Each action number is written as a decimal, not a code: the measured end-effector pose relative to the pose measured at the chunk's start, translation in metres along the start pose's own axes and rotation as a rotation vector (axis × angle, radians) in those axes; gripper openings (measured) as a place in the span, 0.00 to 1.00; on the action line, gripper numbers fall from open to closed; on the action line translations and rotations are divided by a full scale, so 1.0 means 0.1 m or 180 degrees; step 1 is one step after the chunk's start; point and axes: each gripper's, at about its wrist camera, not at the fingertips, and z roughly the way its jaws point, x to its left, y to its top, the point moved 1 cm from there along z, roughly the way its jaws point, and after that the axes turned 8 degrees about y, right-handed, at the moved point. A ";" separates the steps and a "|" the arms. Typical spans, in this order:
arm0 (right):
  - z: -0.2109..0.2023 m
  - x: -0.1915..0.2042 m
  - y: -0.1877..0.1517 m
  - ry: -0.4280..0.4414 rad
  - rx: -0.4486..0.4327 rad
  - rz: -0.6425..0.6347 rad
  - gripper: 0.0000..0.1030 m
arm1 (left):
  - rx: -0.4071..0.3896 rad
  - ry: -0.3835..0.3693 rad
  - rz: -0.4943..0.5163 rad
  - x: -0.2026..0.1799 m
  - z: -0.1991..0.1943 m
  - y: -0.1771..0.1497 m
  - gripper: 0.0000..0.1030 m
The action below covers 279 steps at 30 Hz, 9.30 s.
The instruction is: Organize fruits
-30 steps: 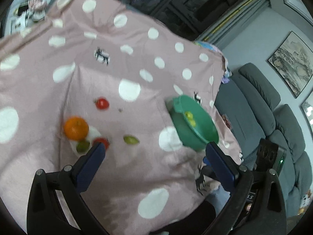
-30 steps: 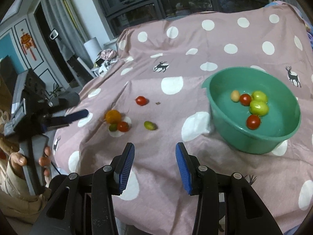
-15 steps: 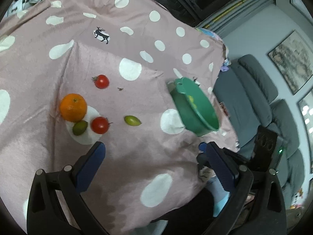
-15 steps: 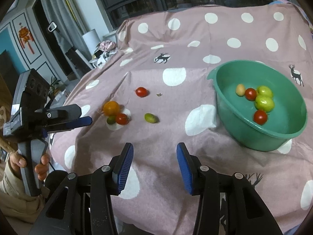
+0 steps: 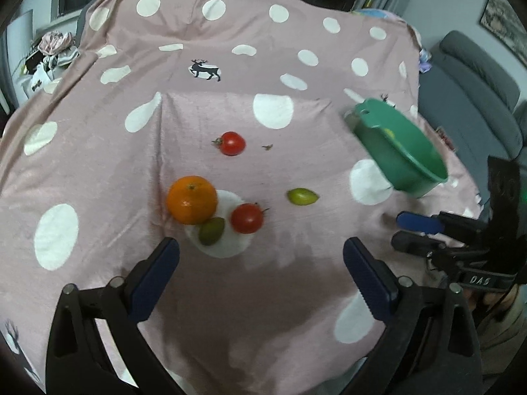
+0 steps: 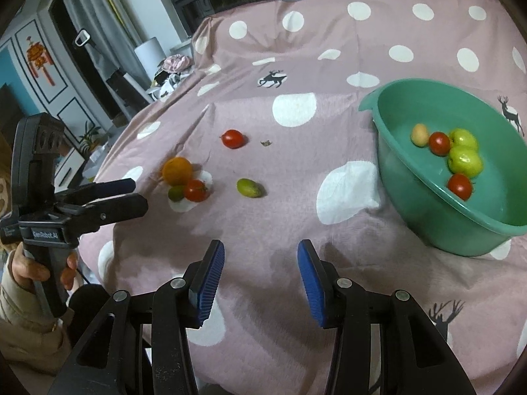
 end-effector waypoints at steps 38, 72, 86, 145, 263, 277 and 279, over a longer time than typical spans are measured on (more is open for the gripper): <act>0.92 0.14 0.56 0.0024 0.0577 -0.0768 0.39 | 0.0535 0.0406 0.0274 0.16 0.56 0.16 0.34; 0.35 0.16 0.34 0.0143 0.0142 -0.0398 0.21 | 0.0272 -0.0059 0.0089 -0.06 0.18 0.05 0.17; 0.02 0.18 0.29 0.0064 -0.0115 -0.0284 0.21 | 0.0198 -0.0212 0.0179 -0.29 0.12 0.14 0.17; -0.82 -1.19 0.25 -0.0497 -0.0851 0.0527 0.21 | 0.0126 -0.0860 0.1071 -2.03 0.79 1.12 0.19; 0.07 -0.37 0.05 0.0061 -0.0009 0.0213 0.40 | 0.0354 0.0230 0.0061 -0.03 1.07 0.84 0.27; 0.40 -0.05 0.61 0.0057 0.0033 -0.0135 0.40 | 0.0149 -0.0135 -0.0044 0.09 0.43 0.31 0.27; 0.51 0.04 0.75 0.0066 0.0069 -0.0259 0.40 | 0.0146 -0.0175 -0.0097 0.14 0.39 0.25 0.27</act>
